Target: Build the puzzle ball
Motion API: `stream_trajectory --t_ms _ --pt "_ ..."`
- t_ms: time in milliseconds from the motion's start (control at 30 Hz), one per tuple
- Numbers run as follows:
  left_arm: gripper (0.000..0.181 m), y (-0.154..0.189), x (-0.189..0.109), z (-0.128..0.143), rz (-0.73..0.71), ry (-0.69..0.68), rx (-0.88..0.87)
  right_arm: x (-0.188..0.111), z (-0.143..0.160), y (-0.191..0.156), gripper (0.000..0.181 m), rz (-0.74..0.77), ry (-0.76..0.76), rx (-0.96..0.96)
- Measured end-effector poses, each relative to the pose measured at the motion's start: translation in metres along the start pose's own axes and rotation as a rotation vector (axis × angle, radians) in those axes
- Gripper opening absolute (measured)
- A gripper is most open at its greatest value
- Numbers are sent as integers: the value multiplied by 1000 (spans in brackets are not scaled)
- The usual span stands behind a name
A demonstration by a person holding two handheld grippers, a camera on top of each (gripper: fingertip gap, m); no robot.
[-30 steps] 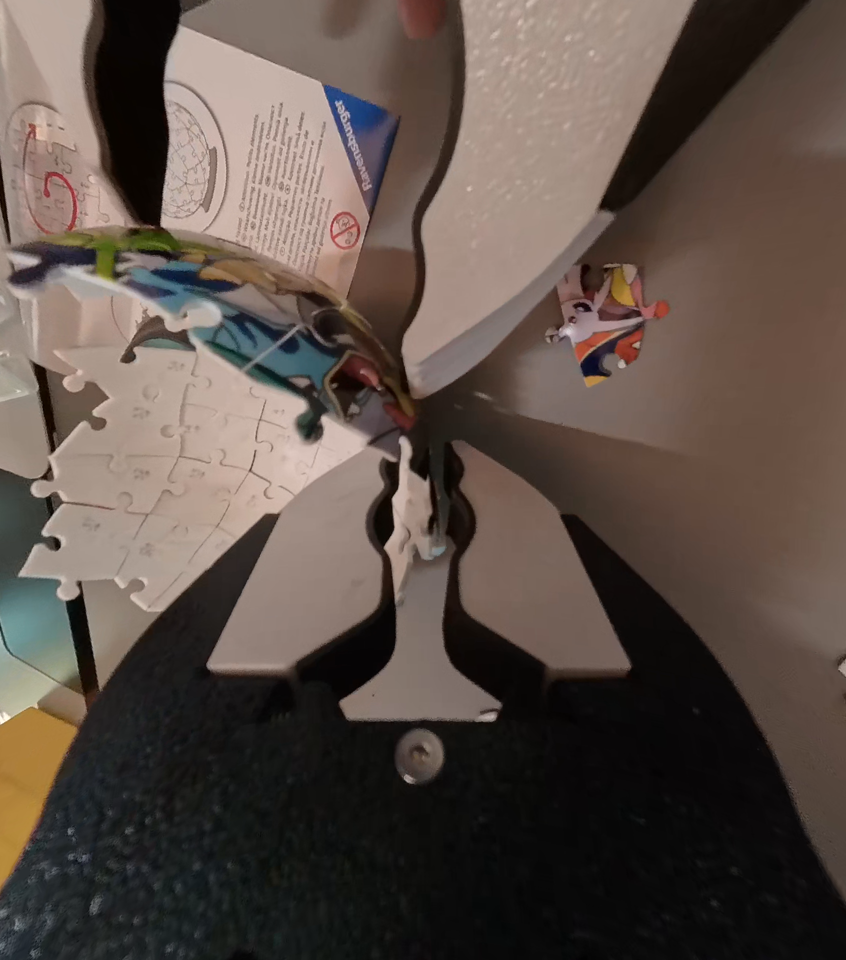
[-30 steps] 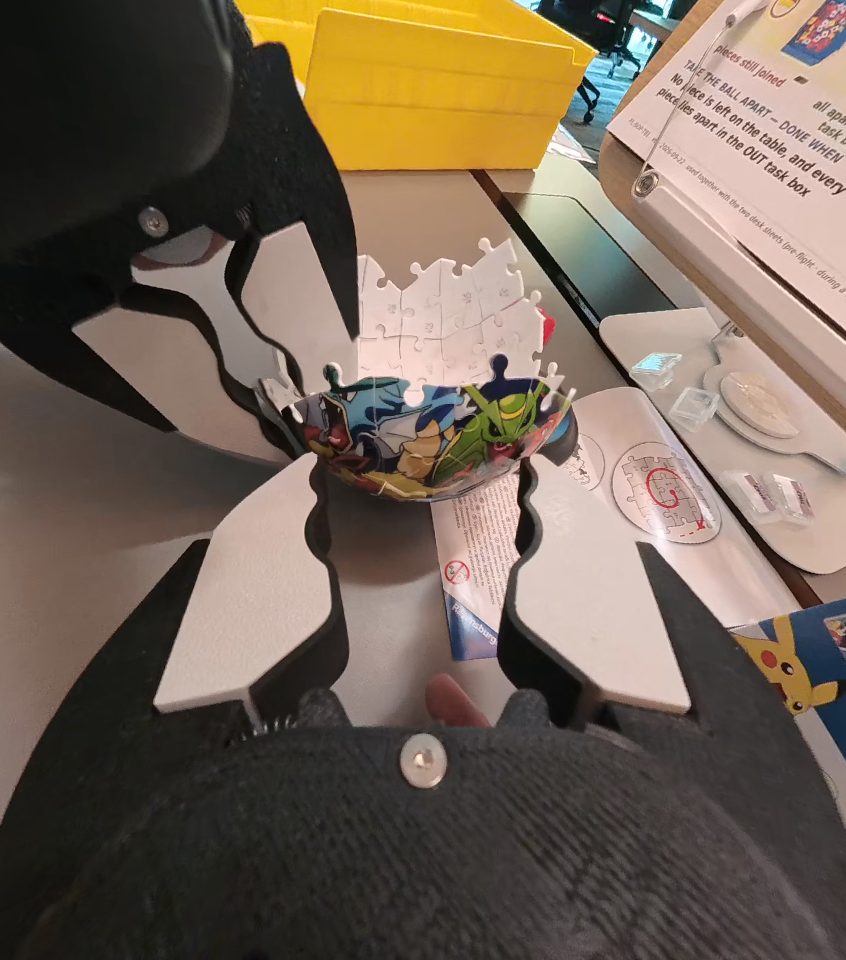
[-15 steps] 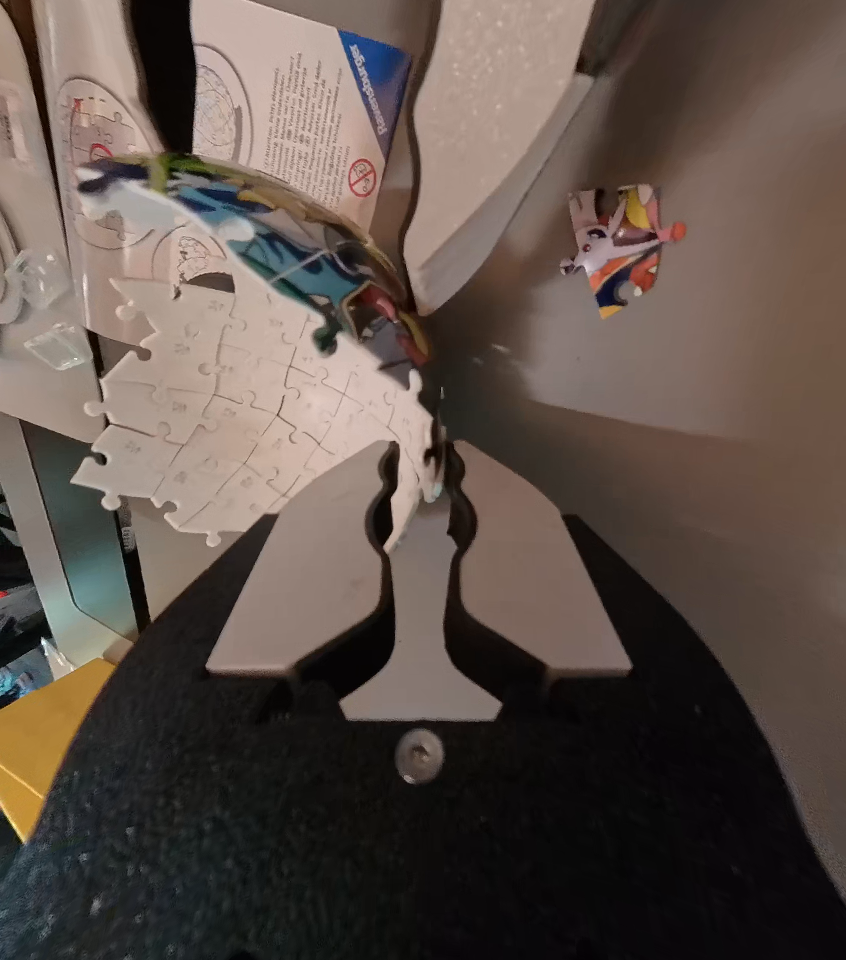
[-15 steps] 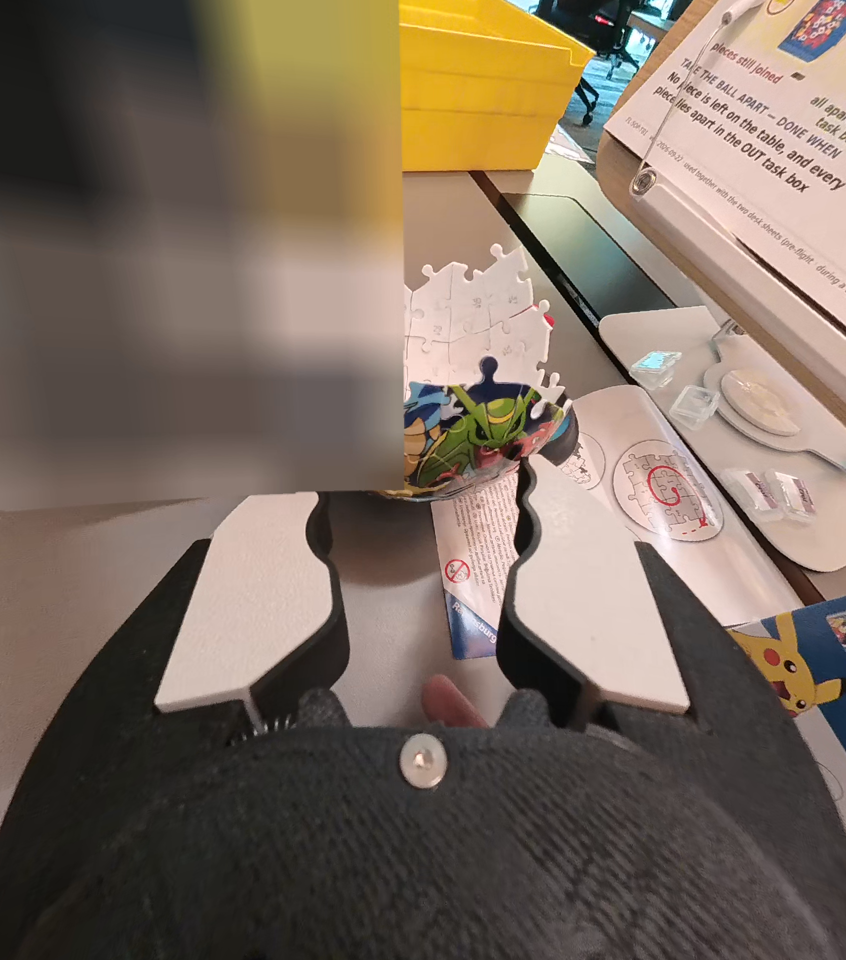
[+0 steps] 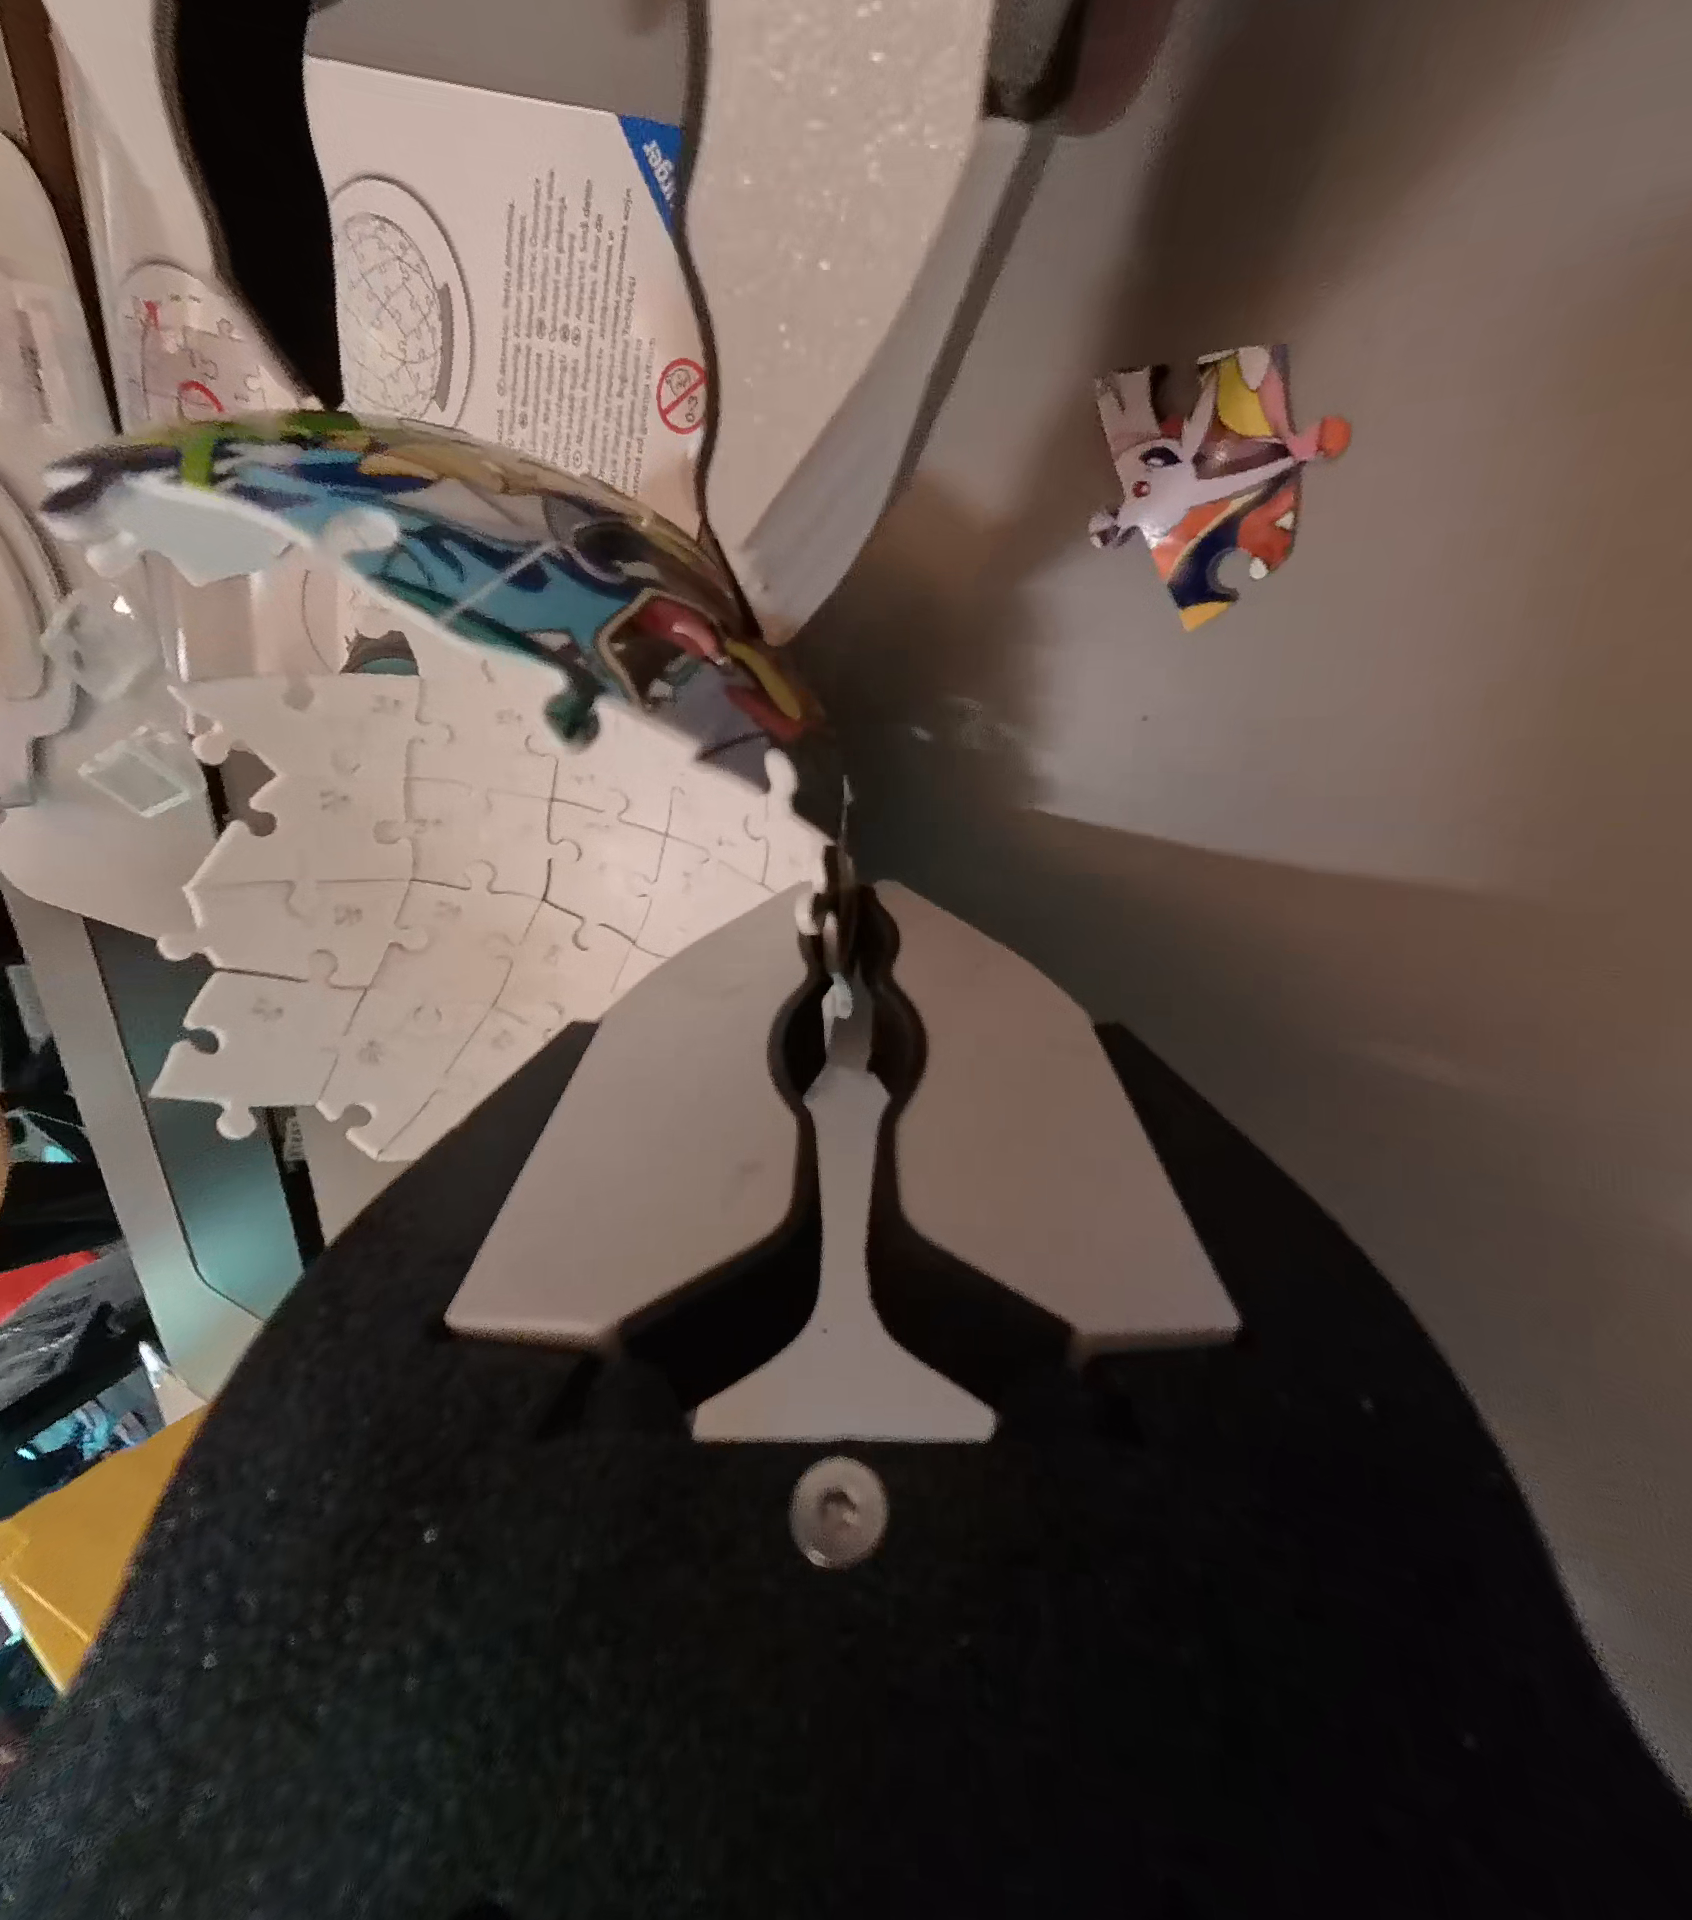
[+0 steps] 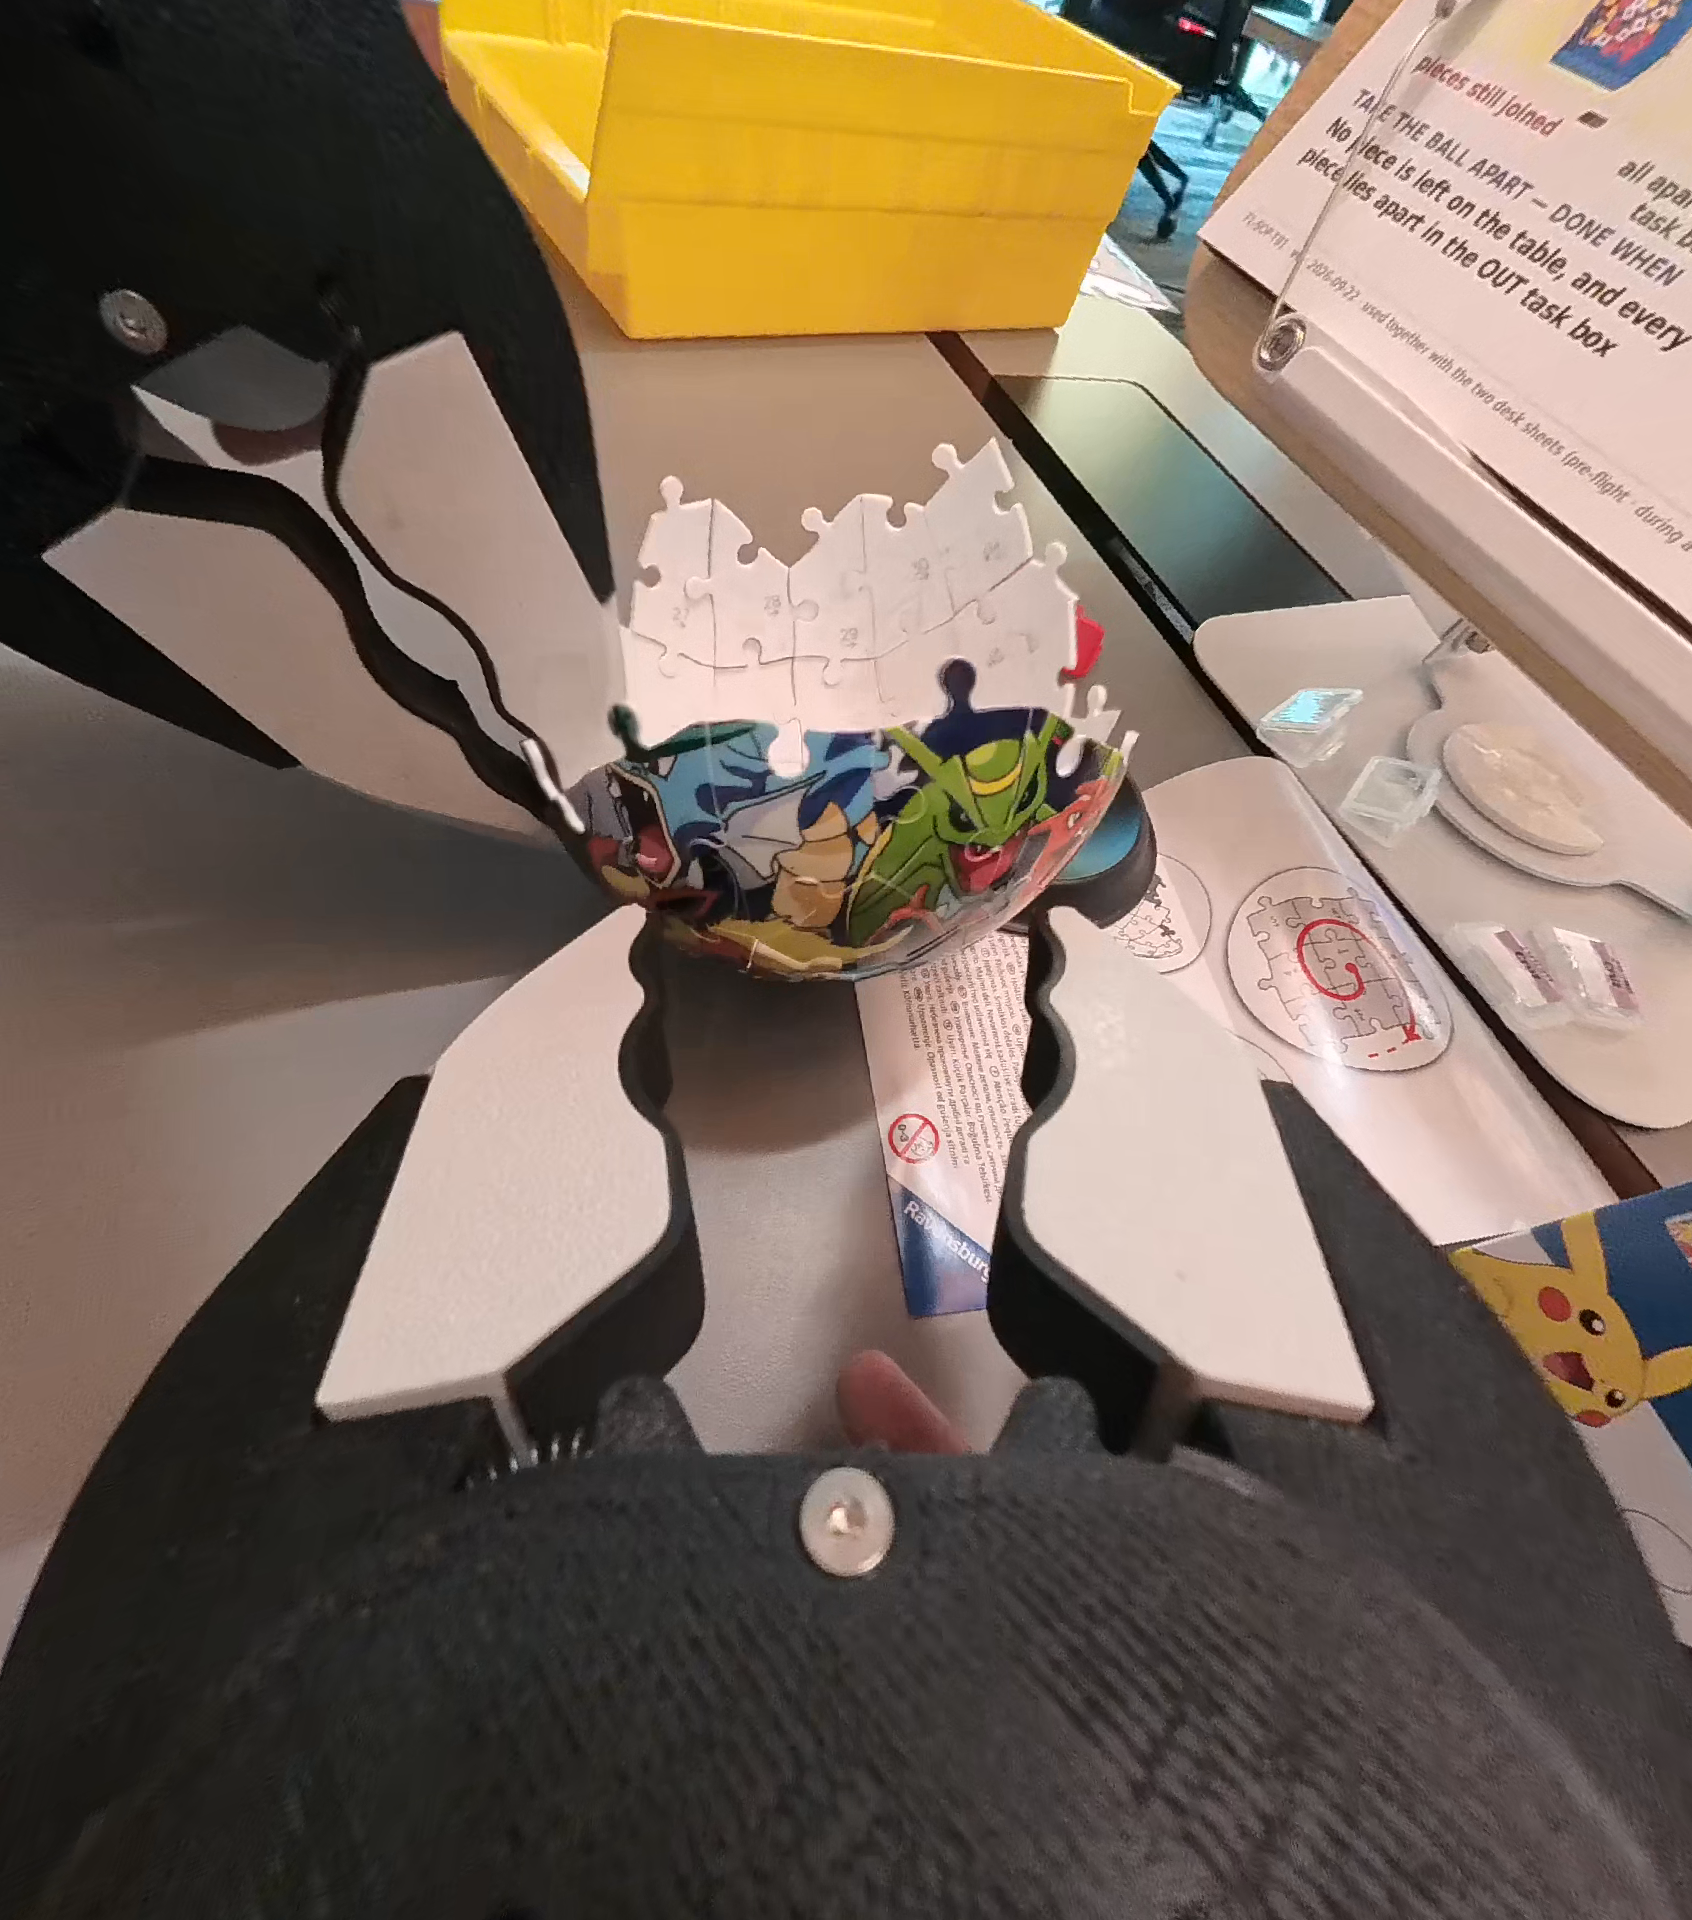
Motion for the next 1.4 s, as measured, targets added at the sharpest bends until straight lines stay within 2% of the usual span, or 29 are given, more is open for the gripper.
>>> stream_trajectory --t_ms 200,300,467,533,700,767,900,1033,1100,1167,1333,1400 --pt "3 6 0 2 -54 -20 59 -11 2 -5 69 -86 22 27" --pt "5 11 2 4 -85 -22 87 -27 -9 -3 68 -134 109 96" --pt "16 21 6 7 -109 -19 126 -34 -30 21 59 -25 230 241" --pt "21 25 8 9 -116 -24 137 -29 -27 27 59 19 195 282" --pt "15 28 10 15 -142 -9 149 -28 -31 46 58 119 150 351" --pt "15 27 10 17 -144 6 143 -27 -43 45 56 74 146 346" --pt "15 26 10 19 -142 21 140 -8 -56 33 55 -52 -19 260" --pt "13 26 11 20 -145 32 132 9 -38 29 53 -56 -269 89" --pt "13 26 11 20 -152 39 127 16 -34 31 52 -32 -314 26" --pt "11 26 11 20 -161 34 137 24 -37 25 46 -83 -321 35" --pt "11 26 11 20 -197 9 168 33 -40 18 23 -147 -417 3" --pt "10 26 11 20 -209 11 162 36 -39 18 14 -124 -452 -34"
Point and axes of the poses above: each gripper's, where its closed fingertips meet, x out along the fingers, z out of its underside, y = z × x across the jaws, the point moved 2 cm from there along -x, back along the fingers, and after that the axes turned 5 degrees about z, right-handed, at the moved point
